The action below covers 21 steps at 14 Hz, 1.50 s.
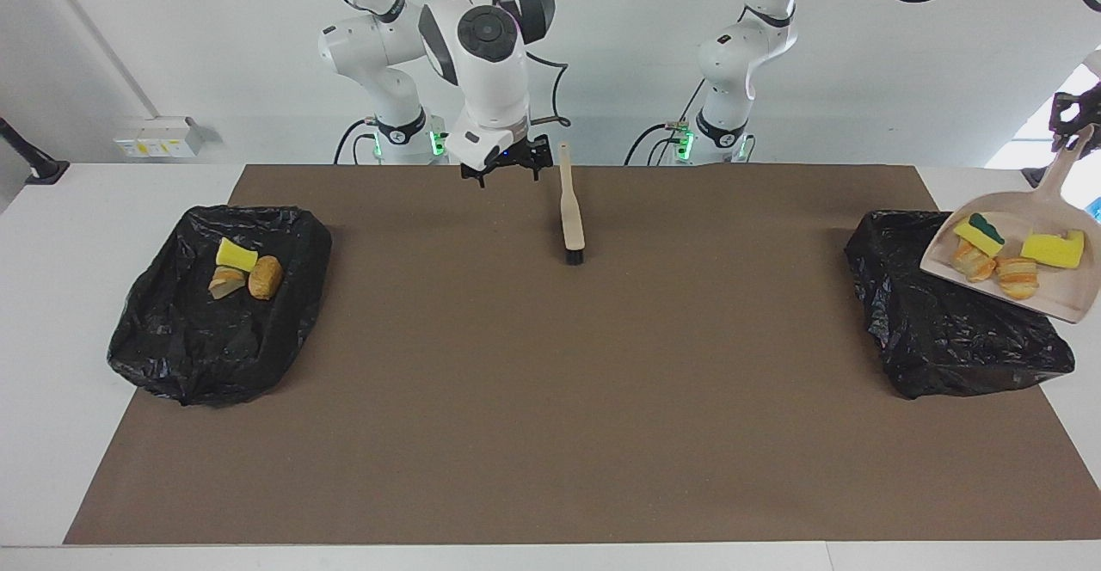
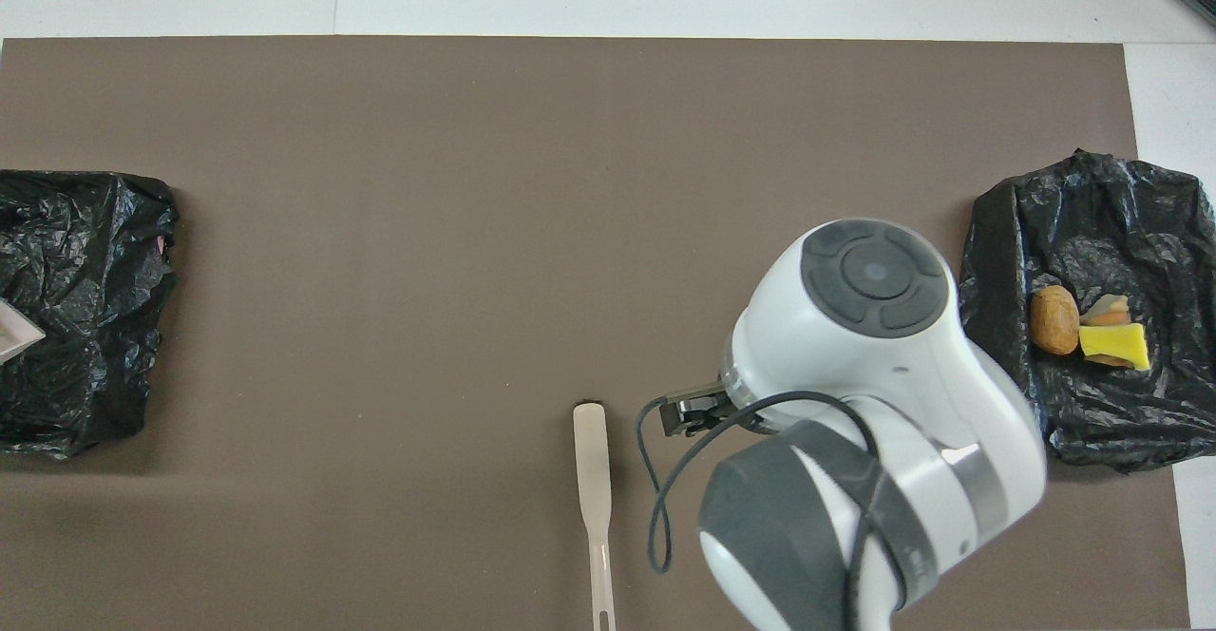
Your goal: Sweep and dump trash in bin
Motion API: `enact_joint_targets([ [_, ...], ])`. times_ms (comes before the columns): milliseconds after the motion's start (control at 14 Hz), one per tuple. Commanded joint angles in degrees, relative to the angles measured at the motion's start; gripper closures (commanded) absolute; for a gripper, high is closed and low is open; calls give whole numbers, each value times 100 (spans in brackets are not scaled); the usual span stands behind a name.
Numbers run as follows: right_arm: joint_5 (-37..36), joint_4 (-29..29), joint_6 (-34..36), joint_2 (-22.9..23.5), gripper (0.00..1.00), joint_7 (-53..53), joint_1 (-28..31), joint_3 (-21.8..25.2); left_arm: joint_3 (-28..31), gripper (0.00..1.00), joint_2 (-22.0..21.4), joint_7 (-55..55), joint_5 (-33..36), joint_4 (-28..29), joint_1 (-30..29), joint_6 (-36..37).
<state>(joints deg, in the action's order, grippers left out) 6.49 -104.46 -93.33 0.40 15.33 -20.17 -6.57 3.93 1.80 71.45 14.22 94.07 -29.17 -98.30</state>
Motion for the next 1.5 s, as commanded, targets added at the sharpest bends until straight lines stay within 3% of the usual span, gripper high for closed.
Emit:
enact_joint_targets([
  [0,-339,487,420,57,0,-854,486,-55,55,100,66,62,300,-126,218,-48],
  [143,-673,794,631,57,0,-1381,776,-47,55,100,84,88,431,-126,262,-118],
  [499,-973,1121,782,39,0,-2402,1603,50,55,100,163,124,1713,-153,1087,-462],
  [856,-948,1428,790,22,0,-2307,2244,94,55,100,207,519,2514,-196,1518,-409],
  [1427,-877,1236,694,-285,0,-1560,2483,200,46,100,233,985,2533,-776,1598,-365],
])
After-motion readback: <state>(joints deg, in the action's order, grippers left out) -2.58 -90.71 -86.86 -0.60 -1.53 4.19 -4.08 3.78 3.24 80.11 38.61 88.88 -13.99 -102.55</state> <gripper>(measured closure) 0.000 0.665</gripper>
